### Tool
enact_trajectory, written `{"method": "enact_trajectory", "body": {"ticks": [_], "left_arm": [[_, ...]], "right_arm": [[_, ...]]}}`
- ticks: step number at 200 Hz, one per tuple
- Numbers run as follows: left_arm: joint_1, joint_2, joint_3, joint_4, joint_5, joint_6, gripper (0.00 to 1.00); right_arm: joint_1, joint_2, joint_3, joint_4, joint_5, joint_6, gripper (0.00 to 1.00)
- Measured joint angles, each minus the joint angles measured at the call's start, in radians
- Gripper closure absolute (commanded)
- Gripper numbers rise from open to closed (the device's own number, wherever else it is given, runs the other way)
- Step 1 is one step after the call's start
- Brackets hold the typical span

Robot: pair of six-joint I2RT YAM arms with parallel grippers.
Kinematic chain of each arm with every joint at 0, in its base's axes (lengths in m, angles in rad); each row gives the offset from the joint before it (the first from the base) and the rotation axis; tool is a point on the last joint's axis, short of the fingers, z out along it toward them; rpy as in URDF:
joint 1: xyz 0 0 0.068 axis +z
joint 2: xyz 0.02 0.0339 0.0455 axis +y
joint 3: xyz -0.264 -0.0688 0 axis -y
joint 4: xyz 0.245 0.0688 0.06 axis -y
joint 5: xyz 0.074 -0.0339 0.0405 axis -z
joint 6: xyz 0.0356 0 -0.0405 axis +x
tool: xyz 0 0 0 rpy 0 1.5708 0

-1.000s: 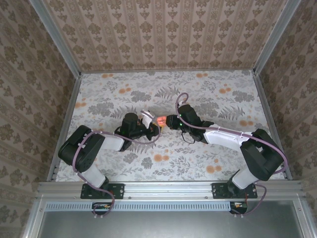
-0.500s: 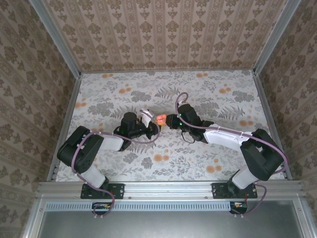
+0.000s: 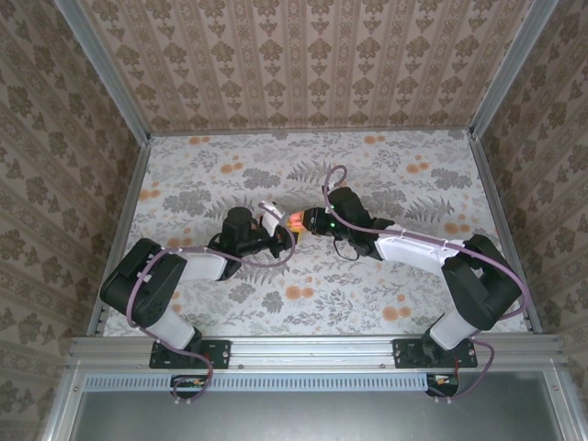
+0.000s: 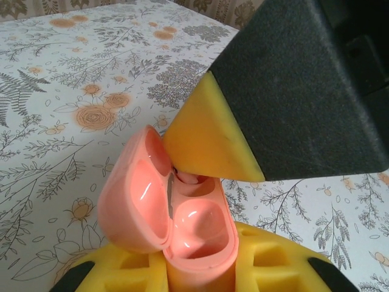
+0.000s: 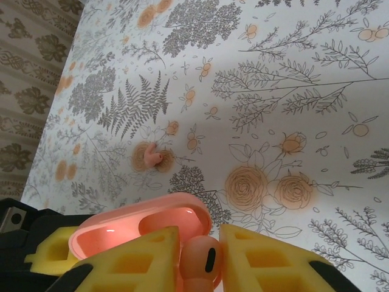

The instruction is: Insert the wireless bluetooth earbuds into the charging case

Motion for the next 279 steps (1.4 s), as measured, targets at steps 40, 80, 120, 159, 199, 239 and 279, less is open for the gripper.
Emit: {"method": "enact_trajectory", "body": {"ticks": [40,80,120,159,199,239,279], "left_arm": [[0.0,-0.004,0.0,-0.007,0.001,0.006,0.82],[-0.001,-0.006,0.0,-0.005,0.005,0.008,0.82],[-0.001,-0.013,0.0,-0.005,0.006,0.009,0.82],[-0.001,-0.026,0.0,-0.004,0.005,0.009,0.82],[-0.001,-0.026,0.0,-0.004,0.005,0.009,0.82],[-0.001,-0.031,0.0,0.009,0.017,0.009,0.82],[-0.001,-0.072,0.0,0.056,0.096,0.009,0.81]], "right_arm": [[-0.008,-0.002,0.0,0.008,-0.031,0.048,0.68],[-0.013,-0.013,0.0,0.01,-0.055,0.084,0.64],[-0.013,-0.03,0.0,0.007,-0.073,0.101,0.61],[-0.013,-0.063,-0.006,0.0,-0.074,0.119,0.6],[-0.013,-0.105,-0.024,-0.003,-0.075,0.118,0.55],[-0.013,-0.183,-0.04,-0.031,-0.076,0.094,0.52],[-0.029,-0.333,-0.078,-0.047,-0.064,-0.016,0.48]]}}
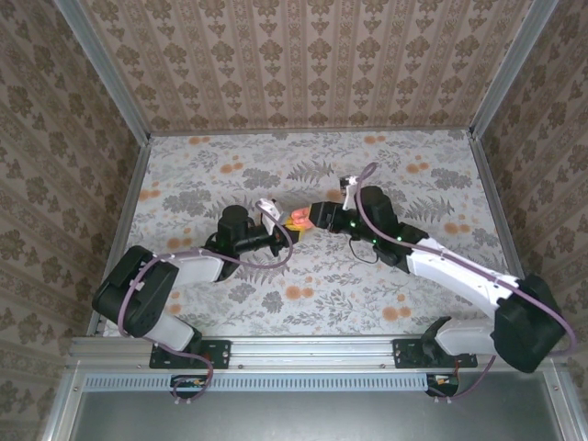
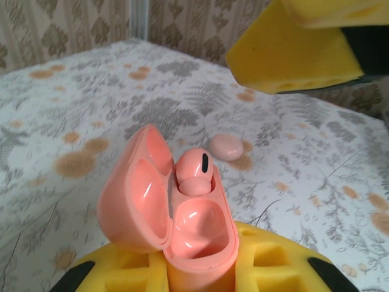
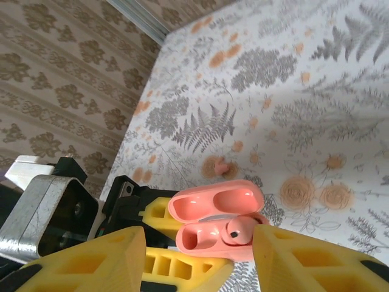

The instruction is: Insert the wireless bluetooth earbuds into the charging case

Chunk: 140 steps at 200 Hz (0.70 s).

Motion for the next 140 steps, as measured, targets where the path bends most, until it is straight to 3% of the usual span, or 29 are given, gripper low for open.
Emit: {"method": "enact_trajectory", "body": {"ticks": [43,88,124,140], "left_arm": [[0.0,-0.056,0.001,0.013,0.138,0.019,0.81],[0.0,-0.108,0.039,-0.064,0.265,0.094,0.81],[0.0,-0.159,0.053,-0.135,0.296,0.158,0.81],[0.0,-0.179,0.054,-0.175,0.298,0.187,0.81]], "right_arm": [[-0.072,-0.124,-0.031,0.0,-0.073,-0.22,0.46],[-0.211,-0.172,-0.027,-0.067,-0.322,-0.483,0.41],[-0.247,-0.2,-0.012,-0.173,-0.506,-0.767,0.48],[-0.247,-0.219,0.0,-0.236,-0.566,-0.898,0.58]]}}
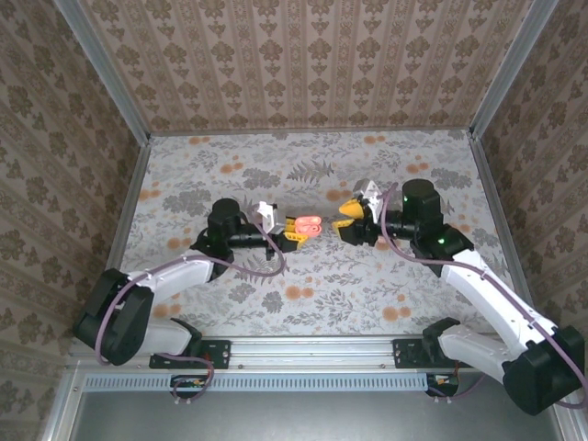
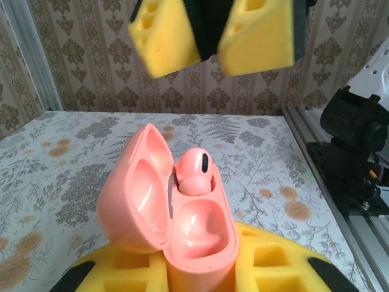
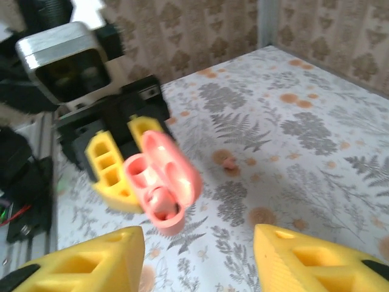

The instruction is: Insert the wireless bluetooth earbuds into the charging case

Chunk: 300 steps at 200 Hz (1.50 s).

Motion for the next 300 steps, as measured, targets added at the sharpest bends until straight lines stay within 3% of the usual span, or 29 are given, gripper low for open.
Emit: {"method": "enact_trajectory", "body": {"ticks": [13,45,87,300], "left_arm": [[-0.001,-0.014,0.002,-0.038,0.0,0.027,0.81],[-0.007,-0.05,0.016,-0.134,-0.004,0.097,0.81],[-0.008,-0.073,0.03,-0.202,-0.005,0.149,0.81],[-0.021,-0.083,0.041,-0.239,-0.027,0.169,0.81]], "right_arm": [[0.001,-0.002,0.025,-0.058,-0.033,-0.103,0.66],[0.029,-0.001,0.065,-0.157,-0.052,-0.309,0.7],[0.1,0.035,0.069,-0.172,-0.032,-0.428,0.75],[0.159,0.13,0.069,-0.077,0.032,-0.47,0.87]]}}
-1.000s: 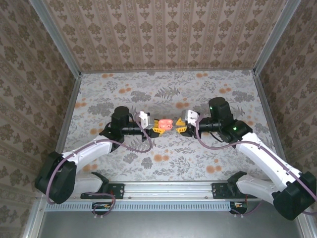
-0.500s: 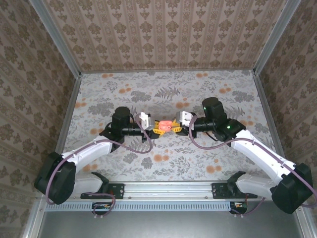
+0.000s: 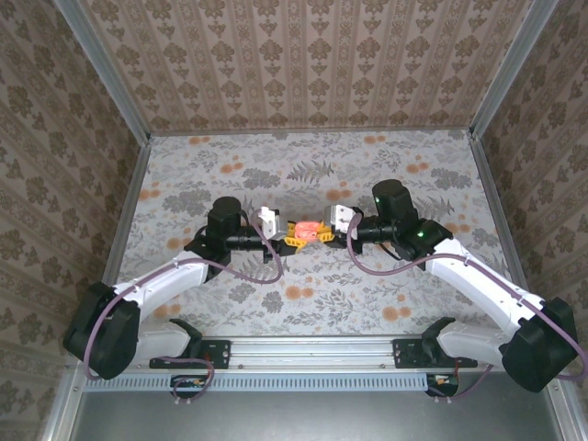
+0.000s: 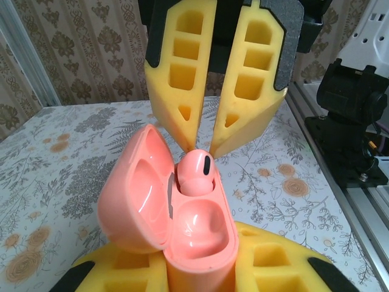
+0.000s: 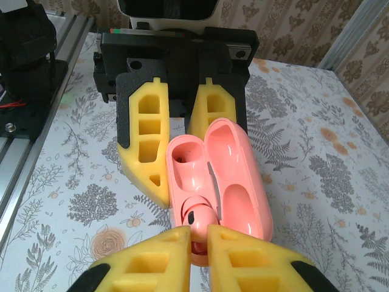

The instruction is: Insert the wireless bluetooth earbuds into the charging case

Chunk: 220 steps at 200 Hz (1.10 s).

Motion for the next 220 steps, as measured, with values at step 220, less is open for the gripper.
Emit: {"method": "enact_trajectory", "body": {"ticks": [220], "left_arm": [[0.011,-0.026,-0.045,0.008,-0.244,-0.101,0.82]], "right_arm": [[0.032,-0.117,-0.083,0.13,0.179,0.288,0.69]]}}
